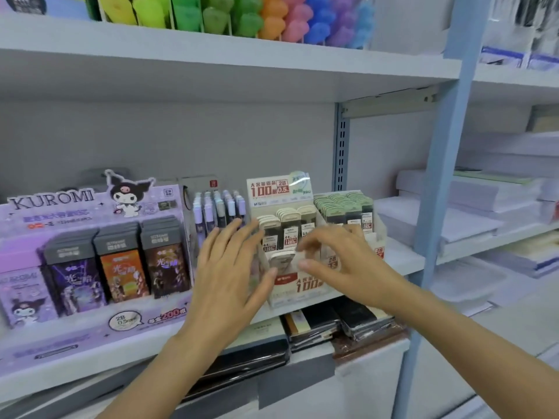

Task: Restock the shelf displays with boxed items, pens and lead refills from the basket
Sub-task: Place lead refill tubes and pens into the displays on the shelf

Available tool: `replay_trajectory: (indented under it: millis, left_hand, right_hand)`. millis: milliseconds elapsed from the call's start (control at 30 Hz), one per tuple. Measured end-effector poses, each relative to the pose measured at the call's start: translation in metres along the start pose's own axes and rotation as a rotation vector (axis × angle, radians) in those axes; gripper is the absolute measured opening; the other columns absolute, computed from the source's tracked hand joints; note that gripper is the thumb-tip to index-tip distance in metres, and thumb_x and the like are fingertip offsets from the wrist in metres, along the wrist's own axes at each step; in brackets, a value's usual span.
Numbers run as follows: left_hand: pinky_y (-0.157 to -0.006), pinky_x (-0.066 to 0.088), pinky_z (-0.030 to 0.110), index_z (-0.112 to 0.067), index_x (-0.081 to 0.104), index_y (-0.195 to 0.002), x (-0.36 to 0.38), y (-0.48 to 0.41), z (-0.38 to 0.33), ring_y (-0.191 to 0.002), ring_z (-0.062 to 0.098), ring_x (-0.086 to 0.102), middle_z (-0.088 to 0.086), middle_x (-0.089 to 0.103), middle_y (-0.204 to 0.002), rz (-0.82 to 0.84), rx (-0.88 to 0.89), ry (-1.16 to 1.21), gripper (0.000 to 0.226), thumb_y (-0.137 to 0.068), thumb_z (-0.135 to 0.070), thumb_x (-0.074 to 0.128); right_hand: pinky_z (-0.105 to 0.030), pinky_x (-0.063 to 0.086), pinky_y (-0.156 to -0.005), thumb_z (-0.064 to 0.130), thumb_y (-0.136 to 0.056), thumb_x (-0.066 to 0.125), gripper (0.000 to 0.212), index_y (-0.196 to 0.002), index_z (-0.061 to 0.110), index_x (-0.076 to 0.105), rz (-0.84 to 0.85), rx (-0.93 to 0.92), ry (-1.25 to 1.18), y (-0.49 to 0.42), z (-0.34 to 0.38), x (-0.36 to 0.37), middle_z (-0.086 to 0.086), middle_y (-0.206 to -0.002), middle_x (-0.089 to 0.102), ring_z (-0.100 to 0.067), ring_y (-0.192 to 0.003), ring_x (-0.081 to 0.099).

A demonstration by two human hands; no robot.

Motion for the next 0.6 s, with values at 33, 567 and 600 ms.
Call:
replay_trajectory:
  millis: [33, 567, 600]
  left_hand:
    - [-0.119, 0.014, 0.044, -0.013, 0.046, -0.141, 0.0, 0.001, 0.0, -0.142, 0.021, 0.03, 0.001, 0.043, -0.148, -0.003, -0.001, -0.007, 0.062, -0.095, -0.053, 0.033]
    - [-0.121, 0.006, 0.038, -0.018, 0.028, -0.151, 0.009, 0.004, 0.005, -0.145, 0.014, 0.02, -0.003, 0.031, -0.155, 0.085, -0.083, -0.103, 0.079, -0.091, -0.069, 0.029]
    - [-0.12, 0.008, 0.039, -0.017, 0.029, -0.15, 0.009, 0.004, 0.005, -0.145, 0.014, 0.02, -0.003, 0.032, -0.155, 0.086, -0.08, -0.11, 0.079, -0.091, -0.07, 0.028]
  right_hand:
    - [-0.031, 0.032, -0.101, 0.056, -0.09, 0.052, 0.032, -0.114, 0.036, 0.058, -0.004, -0.014, -0.027, -0.004, 0.003, -0.003, 0.024, -0.11, 0.058, 0.008, -0.109, 0.049]
    - [-0.014, 0.051, -0.072, 0.021, -0.089, 0.066, 0.009, -0.098, 0.024, 0.066, -0.091, 0.075, -0.185, -0.061, 0.005, -0.002, 0.014, -0.086, 0.066, 0.004, -0.077, 0.062]
    - [-0.016, 0.05, -0.076, 0.021, -0.088, 0.068, 0.01, -0.098, 0.021, 0.068, -0.146, 0.05, -0.11, -0.058, 0.006, -0.005, 0.012, -0.092, 0.064, 0.002, -0.082, 0.06]
Point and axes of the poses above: each hand's wrist, its own y-axis away from the middle knuckle, its own x-axis out of the palm, z = x × y, the point moved 10 cm from there along -y, towards the middle knuckle
